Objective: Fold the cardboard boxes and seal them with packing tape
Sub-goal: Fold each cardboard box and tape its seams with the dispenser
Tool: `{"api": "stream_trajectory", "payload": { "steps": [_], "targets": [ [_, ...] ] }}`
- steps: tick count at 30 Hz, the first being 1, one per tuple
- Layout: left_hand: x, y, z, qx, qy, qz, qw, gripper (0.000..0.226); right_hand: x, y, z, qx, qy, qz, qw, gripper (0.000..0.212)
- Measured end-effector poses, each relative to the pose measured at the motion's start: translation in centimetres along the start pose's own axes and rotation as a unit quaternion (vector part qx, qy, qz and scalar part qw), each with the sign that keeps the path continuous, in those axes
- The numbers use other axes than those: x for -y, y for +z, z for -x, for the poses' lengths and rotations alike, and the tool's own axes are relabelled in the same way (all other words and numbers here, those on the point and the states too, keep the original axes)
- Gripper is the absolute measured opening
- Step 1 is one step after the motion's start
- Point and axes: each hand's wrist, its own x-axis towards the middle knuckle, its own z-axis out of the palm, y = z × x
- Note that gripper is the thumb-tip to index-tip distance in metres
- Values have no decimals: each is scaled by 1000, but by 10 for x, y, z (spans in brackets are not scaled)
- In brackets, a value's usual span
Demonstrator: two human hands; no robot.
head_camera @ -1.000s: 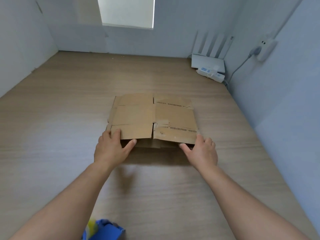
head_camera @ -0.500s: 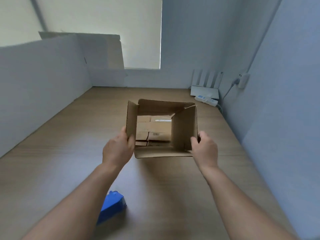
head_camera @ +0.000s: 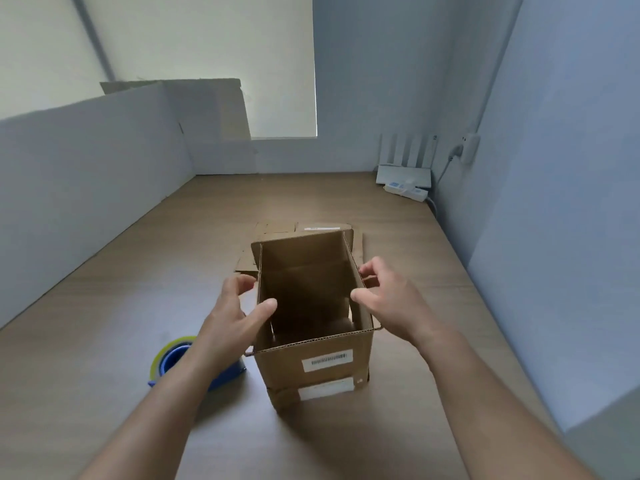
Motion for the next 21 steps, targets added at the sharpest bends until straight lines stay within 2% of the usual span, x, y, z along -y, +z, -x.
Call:
{"api": "stream_trajectory", "payload": {
  "steps": [2, 5, 9, 10, 12, 14, 16, 18, 19, 21],
  "targets": [
    [4, -1, 10, 59, 32, 32, 997, 64, -6, 6, 6, 43, -11, -38, 998, 44],
    [17, -5, 8, 133, 39, 16, 990, 57, -9, 8, 13, 129, -26, -25, 991, 65],
    [34, -17, -4, 160, 41, -12, 986, 73, -4, -3, 10, 225, 9, -46, 973, 92],
    [40, -20, -6, 169, 47, -5, 984, 63, -5, -7, 9, 256, 21, -54, 965, 96],
    [53, -24, -11, 202, 61, -18, 977, 33, -11, -14, 12, 297, 28, -89, 950, 91],
    [63, -26, -15, 223, 44, 33, 973, 40, -19, -17, 17, 309, 29, -139, 940, 75],
    [66, -28, -18, 254, 20, 109, 961, 52, -25, -9, 17, 255, 44, -196, 946, 51],
    [65, -27, -21, 292, 26, 147, 945, 47, -27, 5, 11, 127, 50, -224, 965, 23],
    [65, -24, -23, 283, 27, 160, 945, 37, -27, 12, 8, 76, 53, -218, 971, 19],
    [68, -12, -26, 192, 13, 162, 968, 29, -24, 26, 2, 31, 67, -197, 978, 25]
  ]
}}
